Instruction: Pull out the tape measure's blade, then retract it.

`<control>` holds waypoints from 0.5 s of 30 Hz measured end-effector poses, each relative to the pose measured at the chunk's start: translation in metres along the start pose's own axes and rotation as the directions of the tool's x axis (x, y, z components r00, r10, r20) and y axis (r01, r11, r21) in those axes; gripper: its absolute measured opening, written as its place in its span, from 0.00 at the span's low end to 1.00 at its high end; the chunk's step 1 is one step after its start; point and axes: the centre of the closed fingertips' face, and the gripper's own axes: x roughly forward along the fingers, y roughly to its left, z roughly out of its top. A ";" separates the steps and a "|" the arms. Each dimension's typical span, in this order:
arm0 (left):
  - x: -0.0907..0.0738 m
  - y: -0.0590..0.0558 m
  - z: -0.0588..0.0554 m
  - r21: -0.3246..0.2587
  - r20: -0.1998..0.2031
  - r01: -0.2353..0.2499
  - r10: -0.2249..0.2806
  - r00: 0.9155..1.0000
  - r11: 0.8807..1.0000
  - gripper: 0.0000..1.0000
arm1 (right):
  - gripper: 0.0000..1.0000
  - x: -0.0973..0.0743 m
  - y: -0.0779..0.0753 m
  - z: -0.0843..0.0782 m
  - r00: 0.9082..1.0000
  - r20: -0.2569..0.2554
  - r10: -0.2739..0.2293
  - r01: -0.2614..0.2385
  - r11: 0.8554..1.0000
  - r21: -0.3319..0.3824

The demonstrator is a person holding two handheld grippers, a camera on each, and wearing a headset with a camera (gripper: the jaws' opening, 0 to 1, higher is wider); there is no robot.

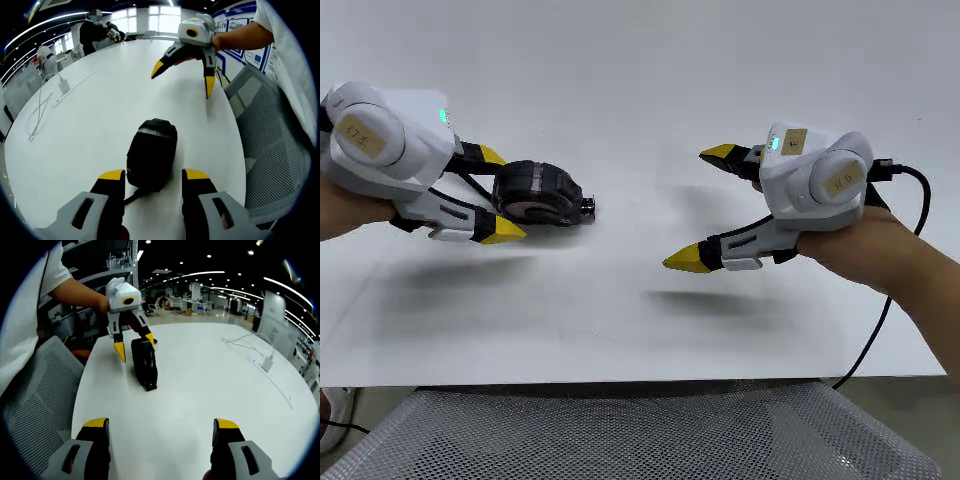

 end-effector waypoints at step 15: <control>0.004 0.003 0.000 0.038 -0.049 0.042 -0.040 0.998 0.998 0.28 | 0.81 0.015 0.005 0.004 0.999 0.009 0.033 -0.033 0.999 0.000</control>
